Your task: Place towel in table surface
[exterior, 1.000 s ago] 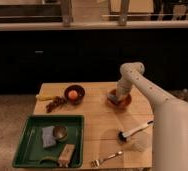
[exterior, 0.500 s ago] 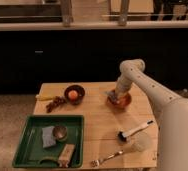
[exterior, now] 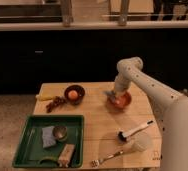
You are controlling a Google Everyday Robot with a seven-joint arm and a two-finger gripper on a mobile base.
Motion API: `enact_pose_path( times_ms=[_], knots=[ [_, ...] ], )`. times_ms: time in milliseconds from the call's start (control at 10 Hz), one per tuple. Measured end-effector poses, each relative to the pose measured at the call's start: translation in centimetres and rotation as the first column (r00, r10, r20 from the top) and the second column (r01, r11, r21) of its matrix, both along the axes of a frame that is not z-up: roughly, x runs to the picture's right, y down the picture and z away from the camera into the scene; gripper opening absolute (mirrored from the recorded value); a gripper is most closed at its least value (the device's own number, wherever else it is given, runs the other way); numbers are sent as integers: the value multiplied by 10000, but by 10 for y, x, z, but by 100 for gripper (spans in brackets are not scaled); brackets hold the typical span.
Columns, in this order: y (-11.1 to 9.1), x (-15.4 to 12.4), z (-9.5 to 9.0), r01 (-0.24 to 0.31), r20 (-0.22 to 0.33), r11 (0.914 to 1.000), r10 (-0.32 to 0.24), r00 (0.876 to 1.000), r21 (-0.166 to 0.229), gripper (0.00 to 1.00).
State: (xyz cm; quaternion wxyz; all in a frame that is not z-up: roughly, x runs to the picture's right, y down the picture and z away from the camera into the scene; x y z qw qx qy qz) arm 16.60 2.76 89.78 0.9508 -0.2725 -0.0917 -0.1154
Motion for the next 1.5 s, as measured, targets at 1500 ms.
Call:
enact_pose_path(
  times_ms=[1500],
  knots=[
    [-4, -46, -76, 903, 1193, 9950, -845, 9893, -433, 0]
  ],
)
